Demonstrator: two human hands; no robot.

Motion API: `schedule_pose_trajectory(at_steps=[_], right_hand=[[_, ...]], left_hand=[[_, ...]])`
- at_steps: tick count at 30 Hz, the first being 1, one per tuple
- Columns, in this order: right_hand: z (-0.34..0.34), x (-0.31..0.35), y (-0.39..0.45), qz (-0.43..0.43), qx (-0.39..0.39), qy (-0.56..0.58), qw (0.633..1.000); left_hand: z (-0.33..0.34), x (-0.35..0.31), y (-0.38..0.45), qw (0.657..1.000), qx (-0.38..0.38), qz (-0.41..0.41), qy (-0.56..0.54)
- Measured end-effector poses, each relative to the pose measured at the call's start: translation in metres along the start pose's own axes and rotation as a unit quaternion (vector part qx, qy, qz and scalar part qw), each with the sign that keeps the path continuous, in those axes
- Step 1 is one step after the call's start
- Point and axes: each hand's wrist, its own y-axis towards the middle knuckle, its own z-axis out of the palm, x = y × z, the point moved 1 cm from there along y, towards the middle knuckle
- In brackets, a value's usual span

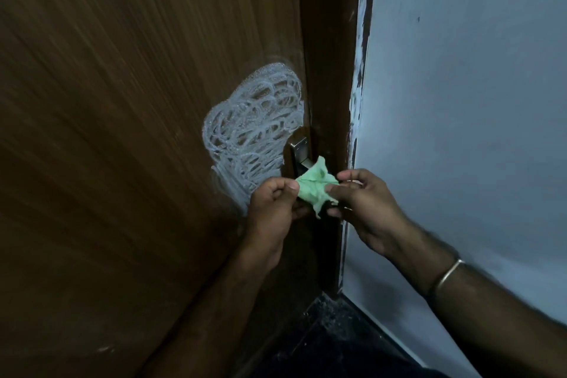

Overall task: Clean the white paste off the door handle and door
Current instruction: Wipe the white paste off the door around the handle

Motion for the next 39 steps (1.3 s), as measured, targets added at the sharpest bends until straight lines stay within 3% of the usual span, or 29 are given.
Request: schedule_pose_trajectory(at_steps=[4, 9, 16, 19, 22, 25, 27, 30, 32, 36, 39], right_hand=[[-0.012, -0.006, 0.003, 0.052, 0.005, 0.145, 0.988], [-0.008, -0.011, 0.000, -0.011, 0.066, 0.190, 0.979], [-0.016, -0.012, -0.001, -0.118, 0.157, 0.006, 0.980], [-0.018, -0.007, 0.001, -0.158, 0.134, -0.114, 0.972], [-0.018, 0.001, 0.004, -0.245, 0.058, -0.280, 0.926], [-0.019, 0.010, 0.008, -0.308, 0.043, -0.380, 0.871], [-0.023, 0.013, 0.012, -0.290, 0.084, -0.355, 0.885], [-0.025, 0.015, 0.017, -0.165, 0.186, -0.173, 0.953], [-0.023, 0.017, 0.019, -0.092, 0.215, -0.079, 0.969], [-0.016, 0.027, 0.024, -0.049, 0.192, -0.058, 0.978], [-0.010, 0.036, 0.024, -0.092, 0.139, -0.133, 0.977]], left_hand=[[-0.003, 0.001, 0.000, 0.995, -0.003, -0.038, -0.097], [0.002, 0.005, -0.002, 0.986, -0.042, -0.035, -0.156], [-0.007, 0.000, -0.003, 0.995, 0.041, 0.030, -0.083], [-0.011, -0.002, -0.005, 0.995, 0.057, 0.077, 0.021], [-0.014, -0.006, -0.005, 0.972, 0.012, 0.139, 0.189], [-0.016, -0.008, -0.004, 0.936, -0.010, 0.192, 0.294], [-0.018, -0.008, -0.003, 0.928, -0.013, 0.201, 0.314], [-0.021, -0.012, -0.003, 0.925, 0.030, 0.237, 0.295], [-0.021, -0.015, -0.006, 0.922, 0.070, 0.271, 0.266], [-0.019, -0.013, -0.006, 0.870, 0.094, 0.342, 0.343], [-0.018, -0.010, -0.002, 0.880, 0.069, 0.300, 0.363]])
